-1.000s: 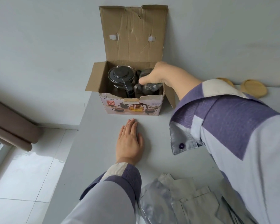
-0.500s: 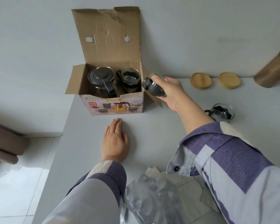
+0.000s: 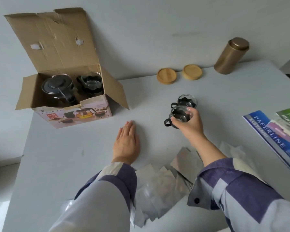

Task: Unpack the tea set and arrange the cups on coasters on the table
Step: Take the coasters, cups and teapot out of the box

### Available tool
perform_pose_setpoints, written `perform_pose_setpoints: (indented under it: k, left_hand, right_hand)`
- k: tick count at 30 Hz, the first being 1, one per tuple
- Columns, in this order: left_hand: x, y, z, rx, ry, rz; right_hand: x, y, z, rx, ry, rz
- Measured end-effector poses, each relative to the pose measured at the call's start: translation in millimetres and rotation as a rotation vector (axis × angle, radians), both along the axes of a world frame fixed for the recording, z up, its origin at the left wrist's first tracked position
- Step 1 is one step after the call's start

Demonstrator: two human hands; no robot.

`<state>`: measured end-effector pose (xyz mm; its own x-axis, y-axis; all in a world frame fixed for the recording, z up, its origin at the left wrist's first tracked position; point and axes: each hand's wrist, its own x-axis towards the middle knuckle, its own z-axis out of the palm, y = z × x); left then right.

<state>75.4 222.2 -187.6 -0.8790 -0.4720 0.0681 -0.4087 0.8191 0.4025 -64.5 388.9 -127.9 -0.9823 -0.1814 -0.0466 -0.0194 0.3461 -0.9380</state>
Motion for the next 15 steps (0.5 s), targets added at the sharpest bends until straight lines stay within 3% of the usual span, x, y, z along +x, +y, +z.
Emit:
perform_pose_setpoints:
  k: [10, 15]
  left_hand:
    - [-5.4, 0.2, -8.4, 0.024, 0.087, 0.029]
    - [-4.7, 0.9, -8.3, 0.015, 0.095, 0.028]
  right_hand:
    - [0.2, 37.4, -35.9, 0.109, 0.079, -0.134]
    - [-1.9, 41.7, -38.5, 0.172, 0.113, -0.088]
